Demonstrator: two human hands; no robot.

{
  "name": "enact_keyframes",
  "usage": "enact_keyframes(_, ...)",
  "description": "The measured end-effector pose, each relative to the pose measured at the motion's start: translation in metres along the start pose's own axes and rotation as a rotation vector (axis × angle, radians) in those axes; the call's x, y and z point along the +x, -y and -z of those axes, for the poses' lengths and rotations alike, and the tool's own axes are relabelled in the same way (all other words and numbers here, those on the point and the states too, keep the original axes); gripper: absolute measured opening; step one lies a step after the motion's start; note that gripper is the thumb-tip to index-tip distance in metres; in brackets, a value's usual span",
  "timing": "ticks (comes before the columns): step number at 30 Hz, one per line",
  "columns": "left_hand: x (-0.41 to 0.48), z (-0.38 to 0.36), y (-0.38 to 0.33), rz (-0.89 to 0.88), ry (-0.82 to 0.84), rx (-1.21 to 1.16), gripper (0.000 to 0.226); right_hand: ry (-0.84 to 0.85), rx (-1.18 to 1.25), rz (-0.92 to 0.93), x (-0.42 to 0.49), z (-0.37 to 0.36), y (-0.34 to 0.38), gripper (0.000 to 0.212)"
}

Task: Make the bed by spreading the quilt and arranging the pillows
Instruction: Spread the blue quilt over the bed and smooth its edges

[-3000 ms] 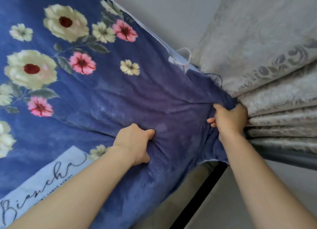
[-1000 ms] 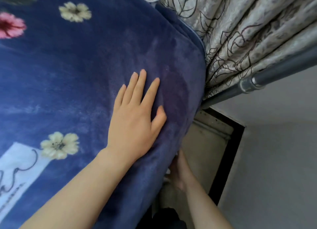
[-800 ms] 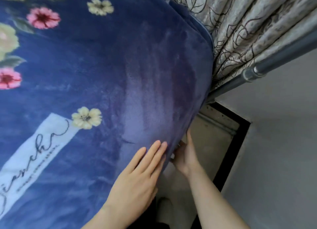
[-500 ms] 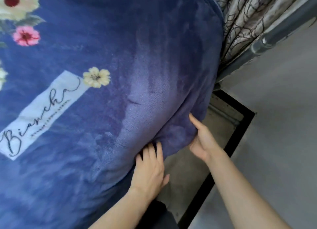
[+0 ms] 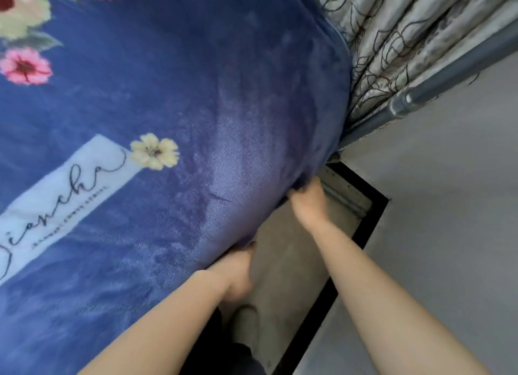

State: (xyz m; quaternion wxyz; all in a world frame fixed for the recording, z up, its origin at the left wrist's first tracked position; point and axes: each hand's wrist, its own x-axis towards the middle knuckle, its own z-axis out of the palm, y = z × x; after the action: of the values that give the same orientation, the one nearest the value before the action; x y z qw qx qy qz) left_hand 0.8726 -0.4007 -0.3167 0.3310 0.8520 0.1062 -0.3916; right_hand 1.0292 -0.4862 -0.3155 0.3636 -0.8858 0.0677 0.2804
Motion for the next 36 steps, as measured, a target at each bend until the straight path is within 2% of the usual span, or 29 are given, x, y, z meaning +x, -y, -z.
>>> enact_keyframes(3,-0.027,0.021,-0.016,-0.118,-0.170,-0.287,0.046,-0.249,-0.021,0.167,0.001,0.028,0.054,0.025)
enact_keyframes(5,-0.041,0.055,-0.023,-0.182,-0.423,-0.422,0.039,-0.284,-0.071,0.307,0.002,0.040,0.095,0.029)
enact_keyframes(8,-0.057,0.125,-0.014,-0.225,-0.895,-0.327,0.038,-0.194,-0.280,0.492,0.004,0.044,0.160,0.045)
enact_keyframes(9,-0.056,0.150,0.001,-0.183,-1.016,-0.271,0.041,-0.122,-0.378,0.568,0.005,0.041,0.181,0.051)
enact_keyframes(11,-0.055,0.196,0.040,0.024,-1.122,-0.180,0.055,0.021,-0.634,0.739,0.010,0.032,0.212,0.058)
enact_keyframes(13,-0.058,0.237,0.092,0.272,-1.071,-0.155,0.070,0.135,-0.827,0.756,0.028,0.025,0.224,0.059)
enact_keyframes(16,-0.065,0.272,0.165,0.478,-0.993,-0.138,0.080,0.139,-0.911,0.320,0.065,0.020,0.233,0.067)
enact_keyframes(18,-0.065,0.292,0.201,0.558,-0.911,-0.204,0.087,0.075,-0.904,0.190,0.087,0.007,0.261,0.067)
enact_keyframes(20,-0.056,0.303,0.215,0.601,-0.815,-0.245,0.091,-0.001,-0.964,0.259,0.098,-0.011,0.298,0.058)
enact_keyframes(23,-0.034,0.319,0.212,0.578,-0.851,-0.227,0.077,-0.065,-0.995,0.589,0.121,-0.042,0.353,0.037)
enact_keyframes(26,-0.012,0.346,0.212,0.570,-0.910,-0.204,0.061,0.029,-0.910,0.752,0.142,-0.086,0.403,0.031)
enact_keyframes(31,0.019,0.388,0.219,0.576,-1.104,-0.273,0.061,0.189,-0.782,0.950,0.174,-0.140,0.466,0.021)
enact_keyframes(33,0.029,0.392,0.222,0.621,-1.136,-0.210,0.063,0.242,-0.712,0.951,0.194,-0.159,0.493,0.025)
enact_keyframes(36,0.038,0.393,0.229,0.658,-1.123,-0.178,0.063,0.299,-0.655,0.940,0.219,-0.191,0.536,0.050)
